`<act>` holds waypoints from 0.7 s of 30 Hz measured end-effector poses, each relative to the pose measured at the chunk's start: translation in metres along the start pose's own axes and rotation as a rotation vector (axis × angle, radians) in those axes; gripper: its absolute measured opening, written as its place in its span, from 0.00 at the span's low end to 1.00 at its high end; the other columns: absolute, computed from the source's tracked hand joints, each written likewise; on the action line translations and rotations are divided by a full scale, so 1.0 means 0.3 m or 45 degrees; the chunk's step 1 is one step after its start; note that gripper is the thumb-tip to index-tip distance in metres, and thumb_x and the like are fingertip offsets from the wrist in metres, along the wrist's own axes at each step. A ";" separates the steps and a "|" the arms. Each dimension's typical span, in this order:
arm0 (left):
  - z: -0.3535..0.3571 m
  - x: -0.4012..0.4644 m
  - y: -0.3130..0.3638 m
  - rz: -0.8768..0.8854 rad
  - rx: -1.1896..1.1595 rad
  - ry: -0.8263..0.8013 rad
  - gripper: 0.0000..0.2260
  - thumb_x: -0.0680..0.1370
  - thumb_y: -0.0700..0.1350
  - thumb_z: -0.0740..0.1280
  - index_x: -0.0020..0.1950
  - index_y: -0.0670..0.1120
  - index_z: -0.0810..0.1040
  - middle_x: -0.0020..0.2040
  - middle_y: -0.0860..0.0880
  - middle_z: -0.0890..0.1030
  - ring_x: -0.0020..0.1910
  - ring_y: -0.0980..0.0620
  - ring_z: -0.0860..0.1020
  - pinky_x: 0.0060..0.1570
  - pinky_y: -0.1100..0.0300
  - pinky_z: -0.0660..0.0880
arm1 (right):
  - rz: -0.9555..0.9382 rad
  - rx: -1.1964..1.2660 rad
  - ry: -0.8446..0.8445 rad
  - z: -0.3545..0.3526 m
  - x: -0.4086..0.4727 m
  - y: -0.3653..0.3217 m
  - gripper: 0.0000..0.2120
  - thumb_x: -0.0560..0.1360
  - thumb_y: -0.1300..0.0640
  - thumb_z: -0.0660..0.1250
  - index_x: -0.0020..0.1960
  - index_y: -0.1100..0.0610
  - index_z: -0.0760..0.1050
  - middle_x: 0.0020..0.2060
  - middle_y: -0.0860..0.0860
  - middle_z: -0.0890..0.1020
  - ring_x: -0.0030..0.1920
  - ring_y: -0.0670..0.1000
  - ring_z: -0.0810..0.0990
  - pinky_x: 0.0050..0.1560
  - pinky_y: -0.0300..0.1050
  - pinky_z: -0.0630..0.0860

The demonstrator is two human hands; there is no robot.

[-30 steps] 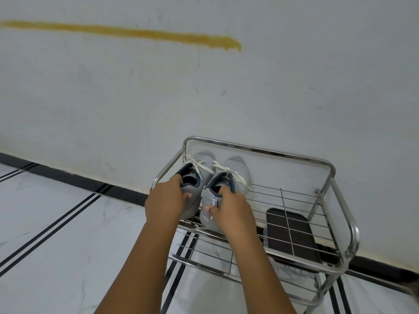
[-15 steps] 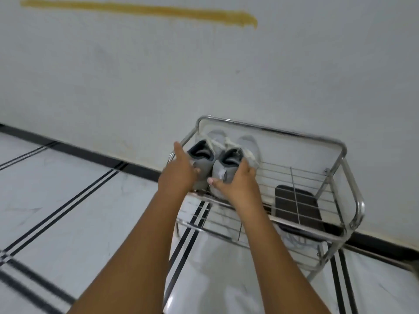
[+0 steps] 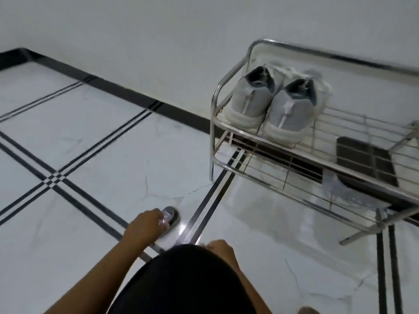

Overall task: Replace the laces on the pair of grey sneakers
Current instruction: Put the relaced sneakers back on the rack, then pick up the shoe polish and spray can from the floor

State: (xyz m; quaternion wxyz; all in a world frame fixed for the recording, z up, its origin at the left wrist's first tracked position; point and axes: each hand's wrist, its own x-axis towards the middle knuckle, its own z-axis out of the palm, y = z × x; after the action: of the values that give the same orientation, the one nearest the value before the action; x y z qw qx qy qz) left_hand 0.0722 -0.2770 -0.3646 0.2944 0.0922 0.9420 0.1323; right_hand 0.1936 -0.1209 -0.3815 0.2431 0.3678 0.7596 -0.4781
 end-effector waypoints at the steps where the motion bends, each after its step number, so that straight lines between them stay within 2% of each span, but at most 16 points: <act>1: 0.049 0.006 -0.035 -0.023 -0.018 0.025 0.14 0.78 0.51 0.65 0.60 0.46 0.74 0.58 0.46 0.77 0.54 0.49 0.76 0.46 0.61 0.70 | 0.093 0.080 -0.020 0.038 0.027 0.040 0.12 0.79 0.50 0.62 0.43 0.57 0.77 0.34 0.47 0.78 0.31 0.42 0.74 0.38 0.35 0.71; 3: 0.128 0.039 -0.085 -0.050 -0.065 0.091 0.16 0.77 0.50 0.67 0.61 0.44 0.72 0.60 0.44 0.74 0.53 0.47 0.76 0.45 0.60 0.69 | 0.286 0.255 0.017 0.117 0.099 0.104 0.13 0.78 0.49 0.63 0.52 0.58 0.80 0.38 0.48 0.82 0.34 0.45 0.77 0.45 0.35 0.72; 5: 0.177 0.080 -0.117 -0.054 -0.061 0.133 0.23 0.74 0.51 0.70 0.64 0.43 0.69 0.63 0.43 0.72 0.58 0.44 0.74 0.49 0.57 0.70 | 0.453 0.514 0.025 0.175 0.162 0.149 0.17 0.77 0.47 0.66 0.51 0.61 0.80 0.35 0.53 0.84 0.35 0.51 0.82 0.48 0.45 0.80; 6: 0.184 0.100 -0.119 -0.042 -0.067 0.150 0.27 0.73 0.51 0.72 0.67 0.42 0.67 0.65 0.42 0.70 0.61 0.43 0.72 0.53 0.55 0.70 | 0.502 0.675 0.017 0.183 0.183 0.160 0.18 0.76 0.47 0.68 0.49 0.63 0.80 0.34 0.56 0.84 0.35 0.54 0.84 0.47 0.50 0.82; 7: 0.211 0.127 -0.139 -0.053 -0.079 0.136 0.31 0.72 0.53 0.73 0.69 0.42 0.65 0.66 0.42 0.69 0.63 0.43 0.71 0.57 0.54 0.70 | 0.554 0.810 0.002 0.211 0.207 0.178 0.19 0.75 0.47 0.70 0.49 0.64 0.79 0.35 0.59 0.84 0.34 0.56 0.84 0.43 0.51 0.83; 9: 0.235 0.167 -0.143 -0.047 -0.068 0.136 0.37 0.70 0.55 0.74 0.71 0.42 0.62 0.67 0.42 0.69 0.64 0.42 0.70 0.60 0.51 0.70 | 0.607 0.968 0.009 0.218 0.230 0.180 0.21 0.73 0.46 0.71 0.51 0.65 0.77 0.36 0.62 0.84 0.31 0.56 0.83 0.33 0.45 0.81; 11: 0.269 0.210 -0.143 -0.055 -0.023 0.127 0.38 0.70 0.56 0.74 0.72 0.42 0.61 0.66 0.42 0.69 0.64 0.43 0.71 0.60 0.51 0.71 | 0.668 1.063 0.014 0.224 0.262 0.184 0.21 0.73 0.46 0.72 0.52 0.64 0.75 0.37 0.61 0.84 0.32 0.55 0.83 0.29 0.43 0.79; 15: 0.323 0.252 -0.126 -0.064 0.000 0.212 0.35 0.71 0.53 0.75 0.69 0.42 0.62 0.62 0.41 0.70 0.59 0.41 0.73 0.54 0.50 0.73 | 0.735 1.366 0.025 0.233 0.297 0.197 0.22 0.72 0.48 0.73 0.56 0.64 0.74 0.48 0.62 0.83 0.43 0.58 0.84 0.32 0.47 0.80; 18: 0.350 0.263 -0.122 -0.050 -0.011 0.284 0.29 0.72 0.47 0.74 0.65 0.41 0.64 0.57 0.41 0.71 0.53 0.40 0.75 0.46 0.51 0.73 | 0.722 1.420 0.033 0.237 0.317 0.204 0.21 0.73 0.51 0.73 0.57 0.64 0.74 0.47 0.62 0.83 0.42 0.57 0.85 0.32 0.46 0.81; 21: 0.364 0.268 -0.123 -0.037 -0.039 0.305 0.21 0.72 0.43 0.71 0.59 0.42 0.65 0.52 0.43 0.72 0.46 0.43 0.75 0.39 0.53 0.72 | 0.692 1.381 0.018 0.232 0.322 0.201 0.19 0.73 0.52 0.73 0.57 0.64 0.75 0.45 0.62 0.84 0.40 0.56 0.85 0.35 0.45 0.82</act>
State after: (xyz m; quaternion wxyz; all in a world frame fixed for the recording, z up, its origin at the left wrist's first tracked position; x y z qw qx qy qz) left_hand 0.0667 -0.2706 -0.5049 0.1830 0.0577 0.9695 0.1527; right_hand 0.1833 -0.1360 -0.5138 0.1294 0.6231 0.2881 -0.7156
